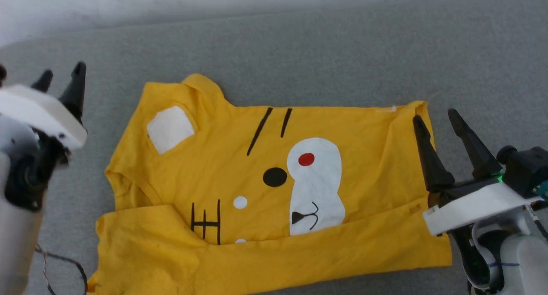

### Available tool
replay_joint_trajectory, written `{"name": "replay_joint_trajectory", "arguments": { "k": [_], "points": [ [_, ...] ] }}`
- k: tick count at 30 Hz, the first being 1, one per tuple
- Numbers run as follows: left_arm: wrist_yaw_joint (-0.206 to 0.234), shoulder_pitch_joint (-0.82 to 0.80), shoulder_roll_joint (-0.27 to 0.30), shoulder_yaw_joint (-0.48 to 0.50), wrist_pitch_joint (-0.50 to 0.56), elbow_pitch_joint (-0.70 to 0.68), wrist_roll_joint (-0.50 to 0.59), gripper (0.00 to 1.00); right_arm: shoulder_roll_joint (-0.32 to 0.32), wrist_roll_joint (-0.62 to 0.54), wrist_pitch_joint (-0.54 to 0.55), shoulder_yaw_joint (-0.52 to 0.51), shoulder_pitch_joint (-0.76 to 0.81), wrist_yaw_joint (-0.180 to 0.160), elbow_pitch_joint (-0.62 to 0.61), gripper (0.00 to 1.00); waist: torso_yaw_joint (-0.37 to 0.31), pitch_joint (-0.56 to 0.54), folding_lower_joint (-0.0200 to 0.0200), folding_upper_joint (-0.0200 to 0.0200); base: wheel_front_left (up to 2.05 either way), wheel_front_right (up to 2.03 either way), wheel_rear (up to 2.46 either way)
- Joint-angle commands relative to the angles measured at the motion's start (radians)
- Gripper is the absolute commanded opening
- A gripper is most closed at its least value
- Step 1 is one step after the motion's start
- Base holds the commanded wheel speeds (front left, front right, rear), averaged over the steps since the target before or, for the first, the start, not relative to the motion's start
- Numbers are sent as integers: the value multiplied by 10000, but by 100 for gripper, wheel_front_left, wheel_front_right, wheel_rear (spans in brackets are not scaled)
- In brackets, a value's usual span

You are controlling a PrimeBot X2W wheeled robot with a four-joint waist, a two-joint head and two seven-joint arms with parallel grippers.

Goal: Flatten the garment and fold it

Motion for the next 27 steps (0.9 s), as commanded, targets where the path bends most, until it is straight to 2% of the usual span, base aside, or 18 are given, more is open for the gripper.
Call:
{"name": "replay_joint_trajectory", "arguments": {
  "k": [1,5,9,12,18,24,25,26,27],
  "points": [
    [-182,-665,134,-138,275,284,145,100,69,-84,-23,48,-217,-9,-81,100,-609,1104,-3,0,0,0,0],
    [-638,-2070,331,-552,1258,1004,139,100,169,-152,-69,195,-518,-9,-140,100,-873,1641,-3,0,0,0,0],
    [-1205,-3140,478,-1204,2797,1743,21,100,230,-133,-60,383,-726,-9,-85,100,-1110,2007,-3,0,0,0,0],
    [-1475,-3689,517,-1629,3811,2240,-27,100,258,-68,-82,514,-832,-9,-21,100,-1248,2205,-3,0,0,0,0],
    [-1569,-4189,529,-2161,5165,3203,-49,100,269,43,-107,720,-1038,-9,141,100,-1507,2544,-3,0,0,0,0],
    [-1728,-3951,404,-2891,7327,3779,-447,100,246,56,-90,595,-1085,-9,278,100,-1611,2600,-3,0,0,0,0],
    [-1750,-3900,386,-2969,7646,3786,-545,81,238,64,-82,553,-1085,-9,285,100,-1610,2599,-3,0,0,0,0],
    [-1762,-3839,357,-3035,7939,3769,-650,42,227,74,-78,512,-1088,-9,291,100,-1605,2593,-3,0,0,0,0],
    [-1769,-3770,336,-3097,8154,3717,-720,9,219,84,-70,479,-1091,-9,300,100,-1601,2581,-3,0,0,0,0]
  ]
}}
